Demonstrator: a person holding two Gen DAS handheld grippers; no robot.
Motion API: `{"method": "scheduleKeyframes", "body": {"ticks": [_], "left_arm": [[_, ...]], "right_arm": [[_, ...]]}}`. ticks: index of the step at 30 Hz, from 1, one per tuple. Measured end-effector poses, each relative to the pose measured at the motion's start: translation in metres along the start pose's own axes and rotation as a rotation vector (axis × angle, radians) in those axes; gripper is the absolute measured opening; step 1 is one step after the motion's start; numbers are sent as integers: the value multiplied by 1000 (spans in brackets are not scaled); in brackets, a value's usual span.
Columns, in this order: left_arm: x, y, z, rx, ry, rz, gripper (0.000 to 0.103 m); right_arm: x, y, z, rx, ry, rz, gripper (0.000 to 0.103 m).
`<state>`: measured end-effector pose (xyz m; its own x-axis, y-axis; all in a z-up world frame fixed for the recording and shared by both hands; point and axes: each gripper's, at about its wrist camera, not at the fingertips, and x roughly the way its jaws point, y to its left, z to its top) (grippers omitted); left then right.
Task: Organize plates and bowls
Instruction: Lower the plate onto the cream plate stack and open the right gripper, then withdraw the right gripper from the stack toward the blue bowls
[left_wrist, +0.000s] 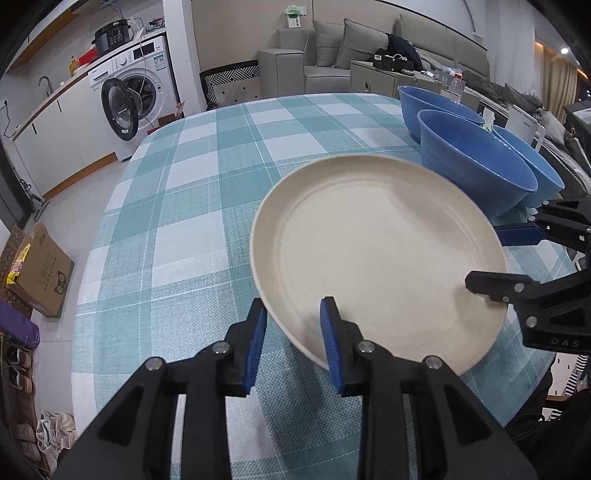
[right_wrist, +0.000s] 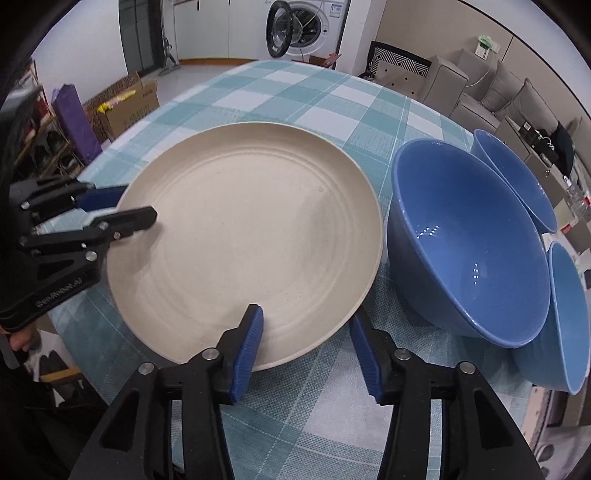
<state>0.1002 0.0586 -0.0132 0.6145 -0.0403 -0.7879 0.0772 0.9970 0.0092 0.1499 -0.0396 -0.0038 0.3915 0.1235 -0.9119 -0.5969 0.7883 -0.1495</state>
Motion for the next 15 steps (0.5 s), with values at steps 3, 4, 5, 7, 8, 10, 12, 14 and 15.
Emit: {"method": "scheduleKeyframes", "body": {"ticks": [3, 4, 5, 7, 8, 10, 12, 14, 15], "left_arm": [[0, -1, -1, 9, 1, 5, 30], [1, -1, -1, 9, 3, 5, 31], [1, -2, -1, 10, 5, 6, 31], [2, -2, -1, 10, 6, 5, 32], [2, -2, -1, 9, 8, 4, 34], [3, -3, -2, 9, 11, 5, 39], [2, -3, -2, 9, 7, 7, 43], [1, -2, -1, 3, 1, 6, 54], [-1, -1, 0, -2, -4, 9, 54]], "right_arm": [[4, -3, -1, 7, 3, 0, 52], [6, -4, -2, 12, 4, 7, 52], [6, -5, -2, 13, 6, 9, 52], [7, -5, -2, 13, 4, 10, 53], [8, -5, -3, 13, 3, 13, 55], [8, -6, -3, 17, 1, 29, 58], [9, -6, -3, 17, -1, 45, 64], [8, -6, -4, 18, -6, 55, 70], [7, -5, -5, 20, -7, 57, 77]]}}
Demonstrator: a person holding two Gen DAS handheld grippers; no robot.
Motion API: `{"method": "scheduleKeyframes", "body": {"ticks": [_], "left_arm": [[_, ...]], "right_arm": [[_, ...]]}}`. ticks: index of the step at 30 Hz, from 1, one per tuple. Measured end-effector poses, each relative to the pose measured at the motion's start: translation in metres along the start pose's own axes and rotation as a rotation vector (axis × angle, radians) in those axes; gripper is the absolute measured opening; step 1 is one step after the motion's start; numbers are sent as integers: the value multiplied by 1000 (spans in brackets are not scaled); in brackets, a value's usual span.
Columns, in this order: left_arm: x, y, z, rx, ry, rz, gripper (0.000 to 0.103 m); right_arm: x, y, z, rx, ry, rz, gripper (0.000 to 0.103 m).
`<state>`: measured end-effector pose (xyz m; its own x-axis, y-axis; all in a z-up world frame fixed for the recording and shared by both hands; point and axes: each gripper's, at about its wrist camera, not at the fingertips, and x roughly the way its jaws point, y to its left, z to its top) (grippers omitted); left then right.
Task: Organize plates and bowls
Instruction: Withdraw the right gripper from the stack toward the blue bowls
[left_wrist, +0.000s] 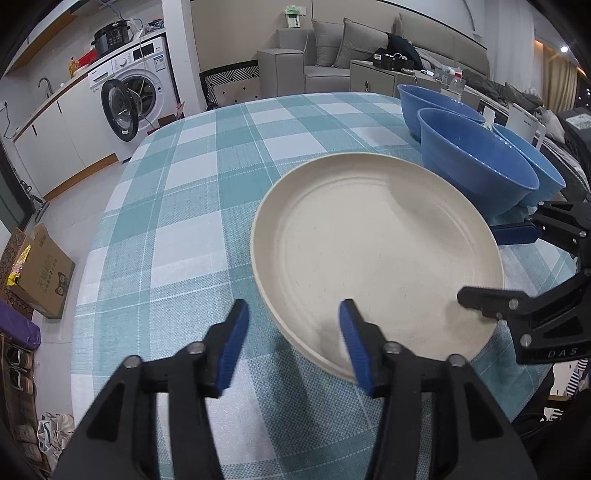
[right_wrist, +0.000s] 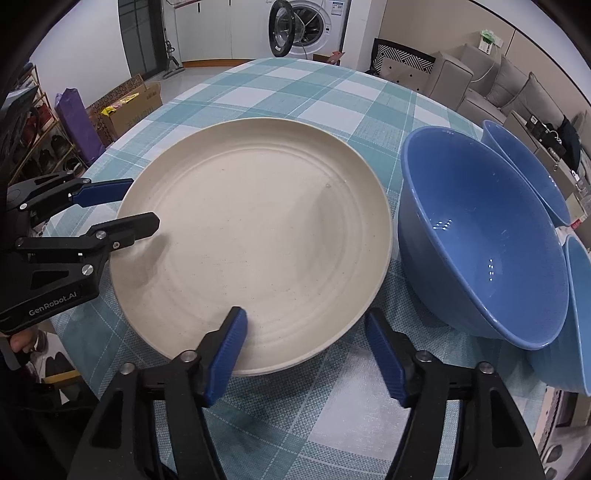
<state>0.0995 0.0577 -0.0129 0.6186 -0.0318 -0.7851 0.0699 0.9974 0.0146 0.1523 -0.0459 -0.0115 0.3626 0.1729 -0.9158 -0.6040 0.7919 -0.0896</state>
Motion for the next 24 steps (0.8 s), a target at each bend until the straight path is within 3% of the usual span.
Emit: {"method": "scheduleKeyframes", "body": {"ticks": [8, 9, 11, 13, 20, 24], "left_arm": [[-12, 9, 6, -62, -38, -54, 58], [-15, 8, 6, -60, -48, -61, 61], [-22, 6, 7, -59, -78, -53, 88], [-30, 4, 8, -53, -124, -41, 97], [-43, 1, 15, -58, -175, -51, 100], [-52, 1, 19, -73, -228, -35, 101]], "right_arm": [[-20, -10, -2, 50, -70, 44, 87], [-24, -12, -3, 60, -87, 51, 87], [-34, -17, -5, 88, -122, 82, 90], [-45, -21, -8, 115, -158, 114, 93], [-79, -30, -16, 144, -260, 152, 102], [-93, -38, -17, 153, -294, 143, 102]]}}
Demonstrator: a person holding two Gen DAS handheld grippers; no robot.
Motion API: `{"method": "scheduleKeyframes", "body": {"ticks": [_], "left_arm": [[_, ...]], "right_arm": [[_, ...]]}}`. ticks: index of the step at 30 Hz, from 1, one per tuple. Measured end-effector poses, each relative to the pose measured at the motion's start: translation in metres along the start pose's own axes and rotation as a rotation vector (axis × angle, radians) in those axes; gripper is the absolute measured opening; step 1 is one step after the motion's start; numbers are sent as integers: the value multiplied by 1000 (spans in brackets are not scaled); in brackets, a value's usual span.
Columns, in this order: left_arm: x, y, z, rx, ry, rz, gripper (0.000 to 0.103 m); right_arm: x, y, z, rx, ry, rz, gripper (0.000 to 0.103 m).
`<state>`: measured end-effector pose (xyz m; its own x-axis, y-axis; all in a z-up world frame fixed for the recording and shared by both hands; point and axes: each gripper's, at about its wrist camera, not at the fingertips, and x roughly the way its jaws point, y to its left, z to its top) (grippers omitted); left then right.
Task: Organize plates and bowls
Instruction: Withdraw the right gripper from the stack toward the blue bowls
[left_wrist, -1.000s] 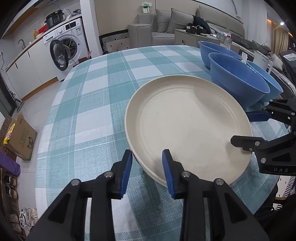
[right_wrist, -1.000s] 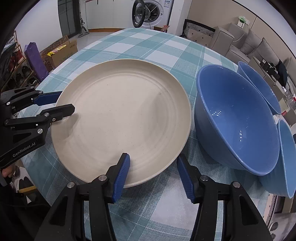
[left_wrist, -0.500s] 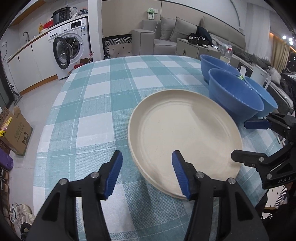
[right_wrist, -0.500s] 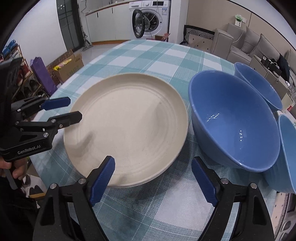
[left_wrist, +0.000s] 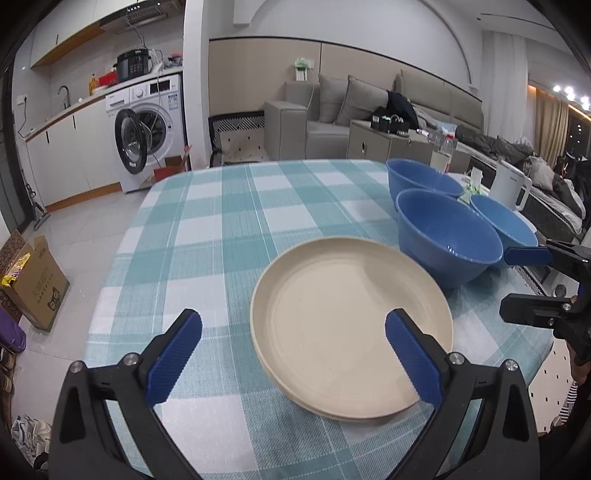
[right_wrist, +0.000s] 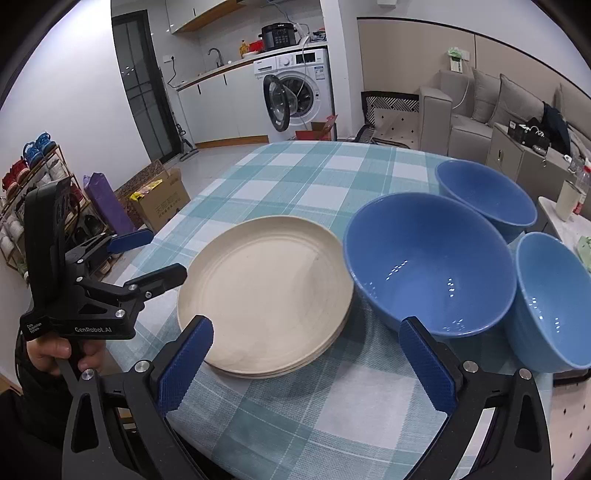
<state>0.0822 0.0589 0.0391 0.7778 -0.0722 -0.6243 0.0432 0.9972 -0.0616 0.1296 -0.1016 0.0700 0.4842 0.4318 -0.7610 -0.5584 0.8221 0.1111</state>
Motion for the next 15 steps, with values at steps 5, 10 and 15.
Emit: {"method": "scheduleKeyframes", "body": {"ticks": [5, 10, 15], "left_arm": [[-6, -4, 4, -14, -26, 10, 101], [-6, -12, 3, 12, -30, 4, 101], [-3, -18, 5, 13, -23, -9, 101]], "right_arm": [[-15, -7, 4, 9, -37, 30, 102], [-28, -17, 8, 43, -87, 26, 102], [-34, -27, 13, 53, -105, 5, 102]]}}
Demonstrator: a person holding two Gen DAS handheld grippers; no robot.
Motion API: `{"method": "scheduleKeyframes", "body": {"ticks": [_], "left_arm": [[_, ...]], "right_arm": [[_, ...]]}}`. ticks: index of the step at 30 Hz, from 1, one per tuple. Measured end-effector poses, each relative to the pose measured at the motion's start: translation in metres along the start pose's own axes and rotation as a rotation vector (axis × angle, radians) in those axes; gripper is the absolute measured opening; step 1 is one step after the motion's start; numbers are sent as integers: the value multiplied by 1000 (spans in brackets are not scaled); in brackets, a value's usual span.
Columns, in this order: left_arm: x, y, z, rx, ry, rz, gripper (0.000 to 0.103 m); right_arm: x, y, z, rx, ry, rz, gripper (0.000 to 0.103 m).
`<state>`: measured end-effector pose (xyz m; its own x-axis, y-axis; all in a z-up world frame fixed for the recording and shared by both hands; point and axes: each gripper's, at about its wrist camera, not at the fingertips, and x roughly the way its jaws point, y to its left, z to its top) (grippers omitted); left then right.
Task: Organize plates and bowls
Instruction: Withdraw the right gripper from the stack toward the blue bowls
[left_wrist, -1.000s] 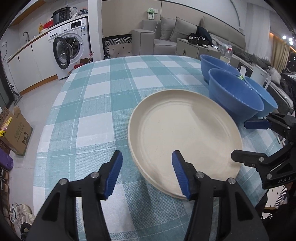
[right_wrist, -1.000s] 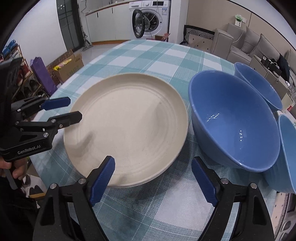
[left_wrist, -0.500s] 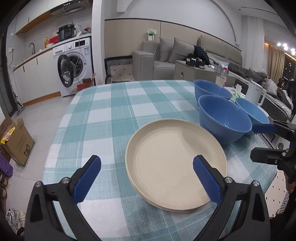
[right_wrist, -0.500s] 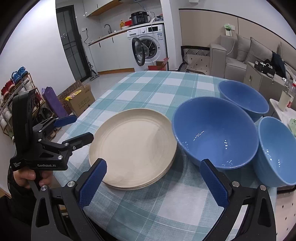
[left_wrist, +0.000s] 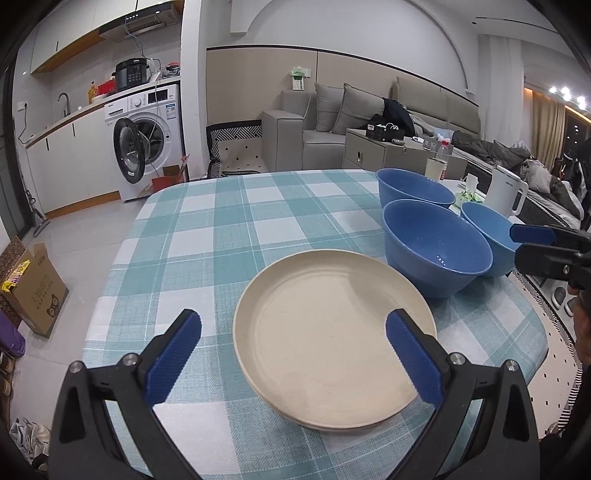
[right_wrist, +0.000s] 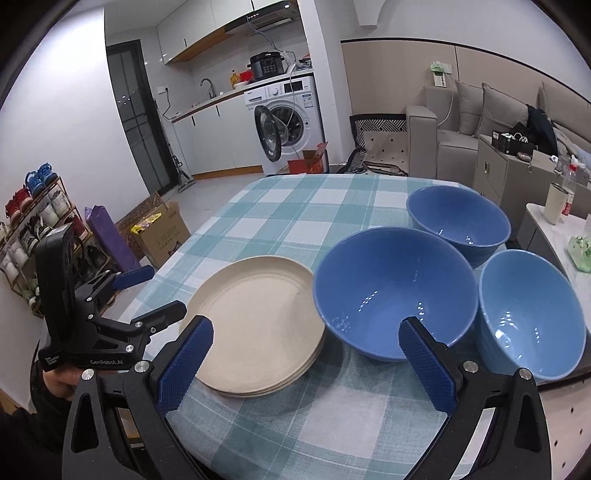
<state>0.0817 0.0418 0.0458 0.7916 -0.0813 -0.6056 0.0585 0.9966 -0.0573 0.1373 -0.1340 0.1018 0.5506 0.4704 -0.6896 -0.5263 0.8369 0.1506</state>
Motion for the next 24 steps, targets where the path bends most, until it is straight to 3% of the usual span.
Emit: {"method": "scheduleKeyframes", "body": {"ticks": [24], "left_arm": [[20, -20, 63, 3, -43, -52, 101]], "right_arm": [[-9, -45, 33, -1, -27, -72, 102]]}}
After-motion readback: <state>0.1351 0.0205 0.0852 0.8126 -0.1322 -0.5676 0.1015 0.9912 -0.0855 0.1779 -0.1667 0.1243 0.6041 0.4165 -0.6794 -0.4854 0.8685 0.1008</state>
